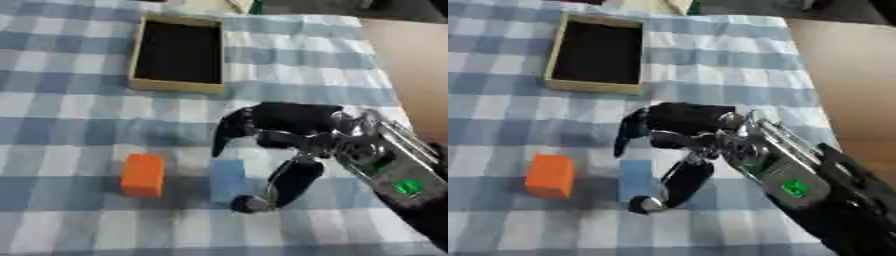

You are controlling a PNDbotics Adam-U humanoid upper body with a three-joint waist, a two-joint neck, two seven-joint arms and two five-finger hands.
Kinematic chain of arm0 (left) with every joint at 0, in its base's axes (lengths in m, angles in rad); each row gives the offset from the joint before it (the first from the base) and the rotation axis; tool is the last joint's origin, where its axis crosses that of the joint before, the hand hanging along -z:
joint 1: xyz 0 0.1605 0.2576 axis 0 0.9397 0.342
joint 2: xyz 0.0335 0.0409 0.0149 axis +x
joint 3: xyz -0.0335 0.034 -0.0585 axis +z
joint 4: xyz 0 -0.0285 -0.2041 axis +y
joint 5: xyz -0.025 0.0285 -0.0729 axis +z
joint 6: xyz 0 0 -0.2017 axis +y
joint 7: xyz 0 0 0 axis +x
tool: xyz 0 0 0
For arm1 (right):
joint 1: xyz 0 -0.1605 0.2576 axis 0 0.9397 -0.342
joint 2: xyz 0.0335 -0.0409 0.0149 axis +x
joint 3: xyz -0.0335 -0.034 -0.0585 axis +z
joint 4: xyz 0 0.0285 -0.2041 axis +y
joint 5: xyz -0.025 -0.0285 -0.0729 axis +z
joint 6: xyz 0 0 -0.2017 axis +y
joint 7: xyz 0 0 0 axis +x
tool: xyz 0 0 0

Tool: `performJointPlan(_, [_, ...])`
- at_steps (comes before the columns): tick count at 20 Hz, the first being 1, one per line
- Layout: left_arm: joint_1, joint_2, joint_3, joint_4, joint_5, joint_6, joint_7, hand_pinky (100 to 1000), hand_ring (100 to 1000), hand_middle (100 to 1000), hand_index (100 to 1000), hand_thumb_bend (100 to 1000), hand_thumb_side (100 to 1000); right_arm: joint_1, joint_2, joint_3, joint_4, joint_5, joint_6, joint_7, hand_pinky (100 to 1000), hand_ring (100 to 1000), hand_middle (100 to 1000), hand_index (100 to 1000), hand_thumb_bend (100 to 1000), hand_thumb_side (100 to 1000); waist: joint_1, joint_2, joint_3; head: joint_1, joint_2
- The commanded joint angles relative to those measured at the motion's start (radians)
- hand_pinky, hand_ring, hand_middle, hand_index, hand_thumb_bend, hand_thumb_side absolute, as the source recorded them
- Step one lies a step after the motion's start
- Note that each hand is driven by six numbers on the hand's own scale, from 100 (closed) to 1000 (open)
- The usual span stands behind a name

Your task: Pick up objects on the table and place them in the box.

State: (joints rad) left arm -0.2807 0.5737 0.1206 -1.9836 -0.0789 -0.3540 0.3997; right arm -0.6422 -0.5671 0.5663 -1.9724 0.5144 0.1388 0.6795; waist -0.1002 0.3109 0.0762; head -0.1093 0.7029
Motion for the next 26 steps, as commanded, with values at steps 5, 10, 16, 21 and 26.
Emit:
performJointPlan(5, [-0.014, 0.028, 0.007, -0.016, 0.005, -0.003, 0.0, 729, 683, 635, 778, 172, 851, -0.011, -0.007, -0.015, 0.0, 0.007, 0.0, -0.008, 921, 916, 775, 785, 443, 396, 0.005, -0.023, 0.002, -0.003, 0.006])
performJointPlan(10, [-0.014, 0.029, 0.008, -0.016, 0.005, -0.003, 0.0, 730, 683, 635, 778, 172, 850, -0.013, -0.008, -0.014, 0.003, 0.008, 0.0, -0.009, 921, 916, 775, 786, 457, 399, 0.005, -0.024, 0.004, -0.004, 0.004])
performJointPlan(16, [-0.015, 0.028, 0.007, -0.016, 0.006, -0.003, 0.0, 729, 682, 635, 778, 170, 851, -0.014, -0.002, -0.009, 0.034, 0.047, -0.005, -0.017, 918, 919, 780, 792, 485, 407, 0.005, -0.021, 0.005, -0.006, 0.004])
performJointPlan(21, [-0.014, 0.027, 0.007, -0.016, 0.005, -0.002, -0.001, 729, 682, 635, 778, 168, 851, -0.012, 0.005, 0.001, 0.064, 0.084, -0.017, -0.028, 917, 921, 781, 795, 517, 403, 0.004, -0.02, 0.005, -0.007, 0.006])
performJointPlan(26, [-0.014, 0.026, 0.007, -0.016, 0.005, -0.002, -0.002, 729, 681, 634, 778, 167, 852, -0.011, 0.016, 0.008, 0.086, 0.117, -0.024, -0.038, 915, 921, 776, 795, 526, 405, 0.004, -0.021, 0.006, -0.009, 0.003])
